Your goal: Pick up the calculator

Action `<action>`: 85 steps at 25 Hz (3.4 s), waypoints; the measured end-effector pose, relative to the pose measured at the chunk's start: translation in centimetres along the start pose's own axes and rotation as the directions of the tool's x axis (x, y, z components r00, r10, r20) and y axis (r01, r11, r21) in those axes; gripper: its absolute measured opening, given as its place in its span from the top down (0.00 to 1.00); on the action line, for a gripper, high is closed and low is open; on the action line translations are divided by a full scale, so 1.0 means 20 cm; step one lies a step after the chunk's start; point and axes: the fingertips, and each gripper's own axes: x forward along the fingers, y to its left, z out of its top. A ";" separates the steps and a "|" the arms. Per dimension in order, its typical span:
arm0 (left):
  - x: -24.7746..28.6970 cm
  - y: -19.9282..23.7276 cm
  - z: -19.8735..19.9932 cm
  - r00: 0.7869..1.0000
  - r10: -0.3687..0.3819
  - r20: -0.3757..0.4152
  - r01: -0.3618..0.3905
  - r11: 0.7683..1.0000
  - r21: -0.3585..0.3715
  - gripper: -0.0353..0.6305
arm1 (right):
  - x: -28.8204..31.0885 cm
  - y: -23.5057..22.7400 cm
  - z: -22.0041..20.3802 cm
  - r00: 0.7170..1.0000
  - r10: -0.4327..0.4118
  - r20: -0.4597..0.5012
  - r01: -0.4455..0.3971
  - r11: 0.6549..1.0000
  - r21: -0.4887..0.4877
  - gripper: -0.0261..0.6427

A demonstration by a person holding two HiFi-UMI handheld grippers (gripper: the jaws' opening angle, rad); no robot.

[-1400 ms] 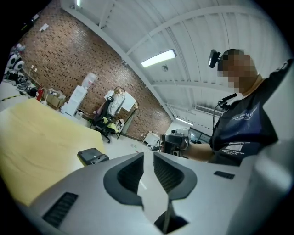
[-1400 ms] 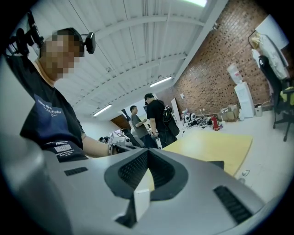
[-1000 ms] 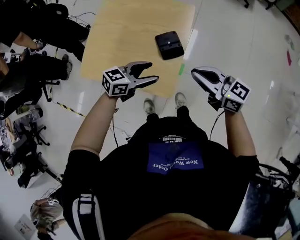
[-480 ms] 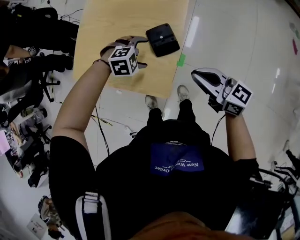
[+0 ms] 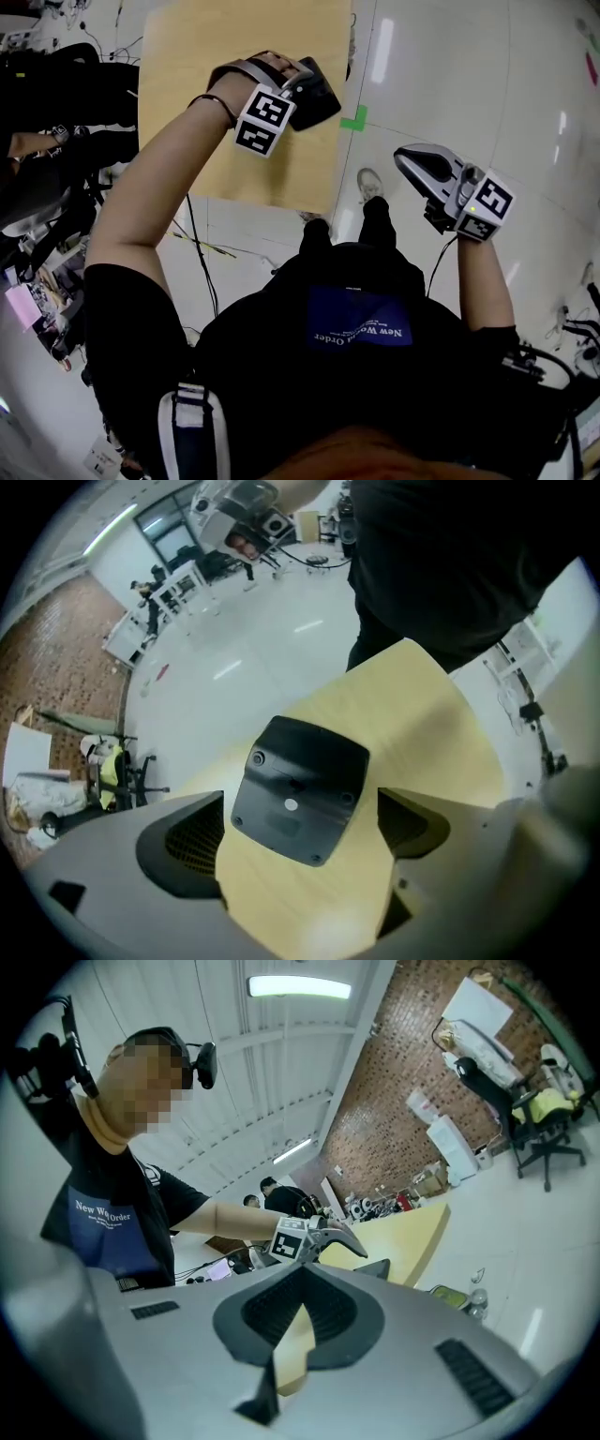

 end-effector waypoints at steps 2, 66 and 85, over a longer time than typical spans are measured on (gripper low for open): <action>0.03 0.02 0.02 1.000 -0.011 -0.007 0.011 0.997 0.082 0.19 | 0.00 -0.02 0.03 1.000 0.002 0.018 -0.002 1.000 0.017 0.98; -1.07 -0.70 0.17 0.514 0.810 0.282 0.159 0.233 -0.959 0.06 | 0.49 0.67 0.24 0.981 0.145 -0.129 -0.163 0.976 -0.146 0.98; -1.76 -1.27 0.13 0.101 0.994 -0.044 0.376 -0.079 -0.923 0.06 | 0.73 1.09 0.37 0.986 0.143 -0.091 -0.165 0.930 -0.328 0.98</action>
